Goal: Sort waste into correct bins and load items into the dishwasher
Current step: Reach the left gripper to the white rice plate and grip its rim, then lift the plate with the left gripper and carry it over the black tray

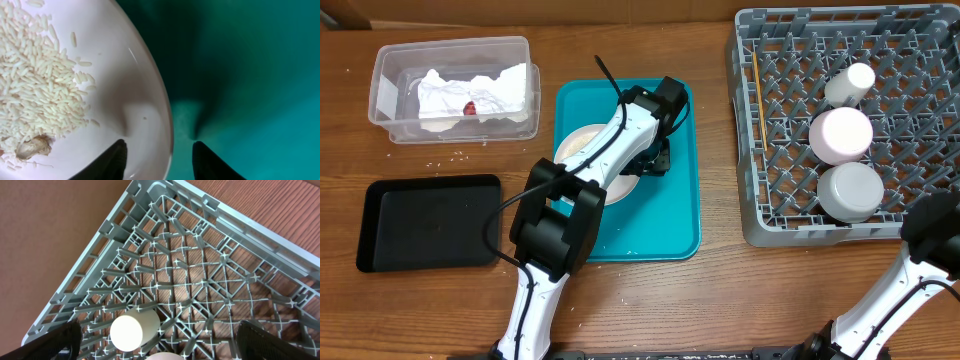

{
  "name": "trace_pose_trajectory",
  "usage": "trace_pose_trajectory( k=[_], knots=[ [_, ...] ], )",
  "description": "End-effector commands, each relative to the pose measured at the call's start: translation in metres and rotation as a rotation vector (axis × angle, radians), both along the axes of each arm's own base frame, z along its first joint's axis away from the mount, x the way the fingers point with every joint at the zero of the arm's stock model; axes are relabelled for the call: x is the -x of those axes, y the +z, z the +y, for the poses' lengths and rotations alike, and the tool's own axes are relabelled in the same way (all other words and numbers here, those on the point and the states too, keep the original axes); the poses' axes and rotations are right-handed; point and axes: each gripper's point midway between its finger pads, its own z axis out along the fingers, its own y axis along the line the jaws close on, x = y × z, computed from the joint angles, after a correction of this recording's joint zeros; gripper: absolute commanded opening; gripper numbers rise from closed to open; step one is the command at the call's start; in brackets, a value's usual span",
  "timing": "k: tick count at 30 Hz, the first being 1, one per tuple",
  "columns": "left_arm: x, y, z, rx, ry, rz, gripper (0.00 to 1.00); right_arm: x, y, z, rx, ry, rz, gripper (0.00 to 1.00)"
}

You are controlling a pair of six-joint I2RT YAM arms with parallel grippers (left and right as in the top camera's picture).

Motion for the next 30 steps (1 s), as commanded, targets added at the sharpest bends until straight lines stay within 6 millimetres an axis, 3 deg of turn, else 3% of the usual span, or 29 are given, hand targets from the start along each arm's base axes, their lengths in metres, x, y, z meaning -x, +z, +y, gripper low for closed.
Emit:
trace_pose_trajectory(
  k=[1,4,12,19,30],
  knots=[
    [0.0023,-0.0006,0.0013,-0.023,-0.034,-0.005,0.34,0.0028,0.0275,0.0018,0.025,-0.002,-0.059,1.00],
    [0.0017,-0.0003,0.0021,-0.035,-0.037,-0.012,0.23,0.0028,0.0275,0.0018,0.025,-0.002,-0.059,1.00],
    [0.0003,0.0000,0.0049,-0.054,-0.038,-0.023,0.20,0.0028,0.0276,0.0017,0.026,-0.002,-0.059,1.00],
    [0.0009,-0.0002,0.0002,-0.050,-0.048,-0.029,0.04,0.0028,0.0275,0.0018,0.025,-0.002,-0.059,1.00],
    [0.0073,-0.0095,0.0006,-0.051,-0.053,-0.012,0.04,0.0028,0.0275,0.0018,0.025,-0.002,-0.059,1.00]
  ],
)
